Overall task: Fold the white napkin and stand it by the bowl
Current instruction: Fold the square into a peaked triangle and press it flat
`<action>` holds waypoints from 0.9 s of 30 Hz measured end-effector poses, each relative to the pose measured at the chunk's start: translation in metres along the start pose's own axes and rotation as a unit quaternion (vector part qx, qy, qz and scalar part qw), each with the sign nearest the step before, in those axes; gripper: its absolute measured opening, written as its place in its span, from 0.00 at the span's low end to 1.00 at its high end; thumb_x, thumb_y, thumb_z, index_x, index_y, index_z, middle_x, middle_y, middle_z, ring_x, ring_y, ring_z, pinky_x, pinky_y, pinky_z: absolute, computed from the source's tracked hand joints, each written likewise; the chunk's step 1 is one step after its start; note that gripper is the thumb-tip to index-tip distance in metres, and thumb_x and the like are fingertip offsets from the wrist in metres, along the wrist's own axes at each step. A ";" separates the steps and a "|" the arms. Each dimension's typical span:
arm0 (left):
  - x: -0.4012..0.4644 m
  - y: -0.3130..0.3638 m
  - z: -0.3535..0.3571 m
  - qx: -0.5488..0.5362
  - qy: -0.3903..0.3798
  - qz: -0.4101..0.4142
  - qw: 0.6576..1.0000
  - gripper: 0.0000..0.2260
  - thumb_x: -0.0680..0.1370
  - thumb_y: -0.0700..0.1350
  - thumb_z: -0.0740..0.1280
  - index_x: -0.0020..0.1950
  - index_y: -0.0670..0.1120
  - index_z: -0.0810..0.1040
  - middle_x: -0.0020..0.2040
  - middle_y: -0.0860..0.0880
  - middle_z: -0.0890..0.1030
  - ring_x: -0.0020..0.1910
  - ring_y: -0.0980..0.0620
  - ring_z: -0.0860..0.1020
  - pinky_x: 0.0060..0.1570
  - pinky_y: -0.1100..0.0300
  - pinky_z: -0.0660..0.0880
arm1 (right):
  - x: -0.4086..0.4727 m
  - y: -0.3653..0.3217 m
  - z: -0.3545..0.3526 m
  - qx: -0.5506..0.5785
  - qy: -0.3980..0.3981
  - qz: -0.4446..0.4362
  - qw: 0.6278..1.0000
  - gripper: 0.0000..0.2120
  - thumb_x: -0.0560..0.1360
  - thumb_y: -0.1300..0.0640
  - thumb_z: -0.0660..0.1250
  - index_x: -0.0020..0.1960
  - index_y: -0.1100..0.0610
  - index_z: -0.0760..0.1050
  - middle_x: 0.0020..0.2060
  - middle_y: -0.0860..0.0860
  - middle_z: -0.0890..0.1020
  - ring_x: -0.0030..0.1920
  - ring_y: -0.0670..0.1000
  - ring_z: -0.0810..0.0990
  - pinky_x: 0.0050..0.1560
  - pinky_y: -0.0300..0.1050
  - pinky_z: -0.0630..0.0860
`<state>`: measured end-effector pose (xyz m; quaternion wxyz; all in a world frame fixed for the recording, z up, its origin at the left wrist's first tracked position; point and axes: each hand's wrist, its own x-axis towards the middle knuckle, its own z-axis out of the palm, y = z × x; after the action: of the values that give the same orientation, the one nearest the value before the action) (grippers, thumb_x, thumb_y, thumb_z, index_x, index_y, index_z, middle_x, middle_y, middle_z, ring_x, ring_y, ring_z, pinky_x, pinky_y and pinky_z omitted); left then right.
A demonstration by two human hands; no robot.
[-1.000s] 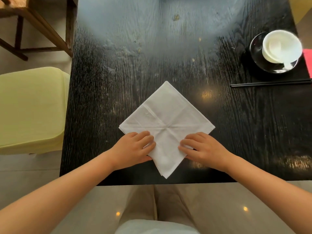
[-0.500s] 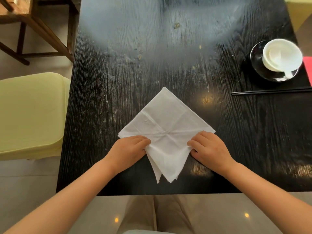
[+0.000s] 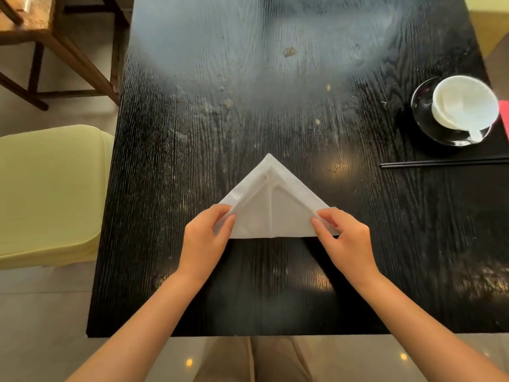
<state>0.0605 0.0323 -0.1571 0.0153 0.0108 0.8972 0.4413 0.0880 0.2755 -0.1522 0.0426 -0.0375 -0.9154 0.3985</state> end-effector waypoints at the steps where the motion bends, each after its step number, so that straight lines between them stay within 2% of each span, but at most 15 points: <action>1: 0.003 0.002 0.002 0.000 0.012 -0.002 1.000 0.05 0.75 0.38 0.68 0.50 0.40 0.80 0.42 0.53 0.79 0.44 0.60 0.75 0.46 0.75 0.69 | 0.004 -0.003 0.002 -0.012 0.005 0.011 1.000 0.04 0.73 0.59 0.68 0.45 0.60 0.78 0.38 0.49 0.80 0.40 0.47 0.75 0.43 0.45 0.75; 2: 0.006 0.003 0.004 0.002 0.021 -0.002 1.000 0.05 0.75 0.38 0.68 0.51 0.40 0.80 0.44 0.52 0.79 0.44 0.60 0.74 0.47 0.76 0.68 | 0.008 -0.004 0.004 -0.025 0.019 0.016 0.999 0.04 0.74 0.58 0.68 0.44 0.59 0.78 0.38 0.49 0.79 0.40 0.48 0.74 0.43 0.48 0.74; 4: 0.011 0.004 0.008 0.014 0.028 0.001 1.000 0.06 0.76 0.39 0.67 0.52 0.39 0.79 0.45 0.51 0.79 0.45 0.61 0.74 0.48 0.74 0.69 | 0.015 -0.003 0.010 -0.059 0.047 0.014 0.997 0.08 0.74 0.53 0.64 0.43 0.58 0.77 0.40 0.49 0.77 0.44 0.48 0.72 0.46 0.47 0.69; 7: 0.019 0.002 0.013 0.044 0.032 0.003 0.998 0.08 0.76 0.43 0.65 0.51 0.41 0.79 0.44 0.49 0.80 0.44 0.55 0.75 0.46 0.69 0.68 | 0.024 -0.001 0.016 -0.099 0.054 0.024 0.993 0.07 0.74 0.54 0.64 0.43 0.57 0.76 0.45 0.51 0.77 0.48 0.49 0.71 0.48 0.45 0.66; 11: 0.030 -0.002 0.019 0.113 0.027 0.014 0.993 0.13 0.76 0.50 0.60 0.49 0.44 0.79 0.41 0.50 0.78 0.42 0.53 0.73 0.43 0.66 0.65 | 0.032 0.000 0.021 -0.136 0.036 0.022 0.990 0.03 0.75 0.58 0.65 0.44 0.58 0.74 0.43 0.52 0.77 0.43 0.51 0.73 0.41 0.46 0.69; 16: 0.041 -0.007 0.026 0.153 0.041 0.032 0.987 0.03 0.76 0.41 0.67 0.48 0.43 0.79 0.41 0.48 0.78 0.41 0.49 0.74 0.39 0.60 0.67 | 0.042 0.008 0.026 -0.221 0.027 0.006 0.975 0.06 0.75 0.57 0.65 0.41 0.58 0.73 0.37 0.53 0.75 0.37 0.53 0.73 0.28 0.45 0.68; 19: 0.044 -0.013 0.029 0.162 0.048 0.045 0.985 0.04 0.75 0.41 0.68 0.48 0.42 0.79 0.41 0.47 0.77 0.42 0.49 0.73 0.39 0.60 0.68 | 0.045 0.014 0.030 -0.258 0.037 0.003 0.966 0.08 0.74 0.55 0.64 0.38 0.58 0.71 0.34 0.52 0.73 0.33 0.52 0.71 0.28 0.44 0.65; 22: 0.044 -0.018 0.032 0.180 0.047 0.071 0.980 0.08 0.75 0.45 0.64 0.49 0.42 0.79 0.42 0.46 0.77 0.42 0.49 0.72 0.39 0.58 0.70 | 0.046 0.015 0.035 -0.300 0.043 0.009 0.953 0.09 0.74 0.54 0.64 0.38 0.57 0.70 0.32 0.52 0.73 0.31 0.52 0.69 0.29 0.46 0.65; 25: 0.044 -0.016 0.034 0.211 0.054 0.077 0.973 0.10 0.75 0.41 0.65 0.55 0.42 0.77 0.50 0.44 0.78 0.52 0.49 0.71 0.48 0.48 0.72 | 0.045 0.015 0.036 -0.324 0.054 0.016 0.944 0.09 0.75 0.54 0.63 0.38 0.56 0.70 0.32 0.51 0.72 0.31 0.51 0.68 0.32 0.47 0.63; 27: 0.042 -0.013 0.035 0.273 0.030 0.102 0.956 0.16 0.77 0.43 0.60 0.64 0.41 0.72 0.63 0.43 0.75 0.64 0.49 0.68 0.59 0.45 0.65 | 0.041 0.013 0.036 -0.323 0.066 0.021 0.944 0.08 0.75 0.54 0.61 0.39 0.55 0.71 0.33 0.50 0.73 0.33 0.51 0.69 0.37 0.46 0.63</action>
<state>0.0196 0.0535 -0.1890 -0.0607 0.0929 0.9776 0.1786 0.0438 0.2624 -0.1846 0.0802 -0.0948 -0.9892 0.0784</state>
